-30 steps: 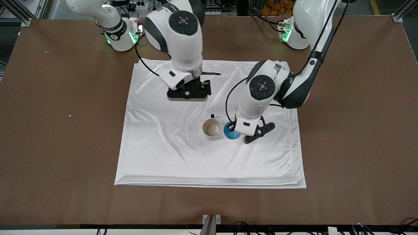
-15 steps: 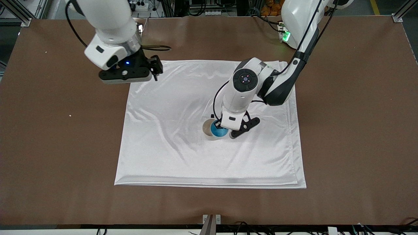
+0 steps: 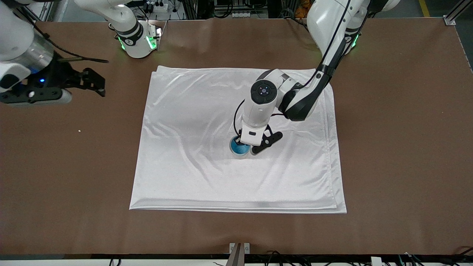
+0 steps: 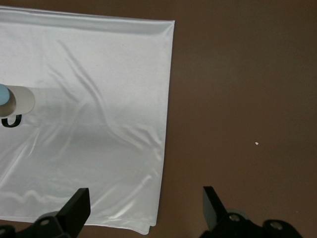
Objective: Place blue cup into white mug on cloth
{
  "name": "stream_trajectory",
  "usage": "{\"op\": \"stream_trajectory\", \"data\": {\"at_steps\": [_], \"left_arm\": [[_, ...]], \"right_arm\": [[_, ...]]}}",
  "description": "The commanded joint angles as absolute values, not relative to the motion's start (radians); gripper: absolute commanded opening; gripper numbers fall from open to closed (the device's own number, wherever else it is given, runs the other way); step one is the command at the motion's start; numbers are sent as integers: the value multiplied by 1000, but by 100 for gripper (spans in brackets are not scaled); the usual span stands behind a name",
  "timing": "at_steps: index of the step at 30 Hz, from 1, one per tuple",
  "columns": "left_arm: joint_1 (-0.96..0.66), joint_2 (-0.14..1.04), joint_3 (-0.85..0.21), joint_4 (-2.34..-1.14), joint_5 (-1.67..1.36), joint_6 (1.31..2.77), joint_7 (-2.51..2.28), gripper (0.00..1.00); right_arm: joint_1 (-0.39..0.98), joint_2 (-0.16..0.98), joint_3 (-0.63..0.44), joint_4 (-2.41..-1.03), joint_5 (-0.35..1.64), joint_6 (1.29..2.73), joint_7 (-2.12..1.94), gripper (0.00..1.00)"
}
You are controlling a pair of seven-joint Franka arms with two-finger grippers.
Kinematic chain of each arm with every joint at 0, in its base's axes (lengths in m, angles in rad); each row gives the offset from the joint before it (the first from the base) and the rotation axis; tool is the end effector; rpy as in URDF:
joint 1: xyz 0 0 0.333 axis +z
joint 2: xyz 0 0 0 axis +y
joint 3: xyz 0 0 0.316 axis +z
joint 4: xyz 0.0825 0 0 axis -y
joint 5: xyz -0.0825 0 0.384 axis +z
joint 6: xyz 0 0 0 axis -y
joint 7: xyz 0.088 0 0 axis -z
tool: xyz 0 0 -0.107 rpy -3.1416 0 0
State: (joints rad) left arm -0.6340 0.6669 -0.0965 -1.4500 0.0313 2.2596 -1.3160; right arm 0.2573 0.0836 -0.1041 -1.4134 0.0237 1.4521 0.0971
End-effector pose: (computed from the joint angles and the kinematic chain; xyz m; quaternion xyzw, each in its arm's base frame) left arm 0.5561 -0.4786 0.3096 0.9538 0.2910 0.0241 0.0706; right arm 0.5609 0.0923 0.6410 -0.9993 -0.0293 0.0230 0.0046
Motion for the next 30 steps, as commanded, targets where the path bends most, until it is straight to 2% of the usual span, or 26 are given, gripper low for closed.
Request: {"op": "stream_trajectory", "data": {"at_steps": [1, 11, 21, 26, 30], "left_arm": [[-650, 683, -81, -1431, 64, 2261, -1355, 0], [-650, 696, -80, -1433, 66, 2261, -1355, 0], [-657, 730, -80, -1433, 86, 2261, -1356, 0], [-657, 744, -80, -1433, 89, 2263, -1356, 0], [-657, 747, -80, -1433, 89, 2269, -1355, 0]], "right_arm": [[169, 75, -91, -1439, 46, 1465, 25, 100], [155, 127, -89, -1422, 0, 1459, -8, 100], [129, 127, -92, -1384, -12, 1465, -6, 100], [92, 120, -91, -1387, -8, 1541, -9, 100], [87, 115, -91, -1394, -12, 1549, -9, 100]]}}
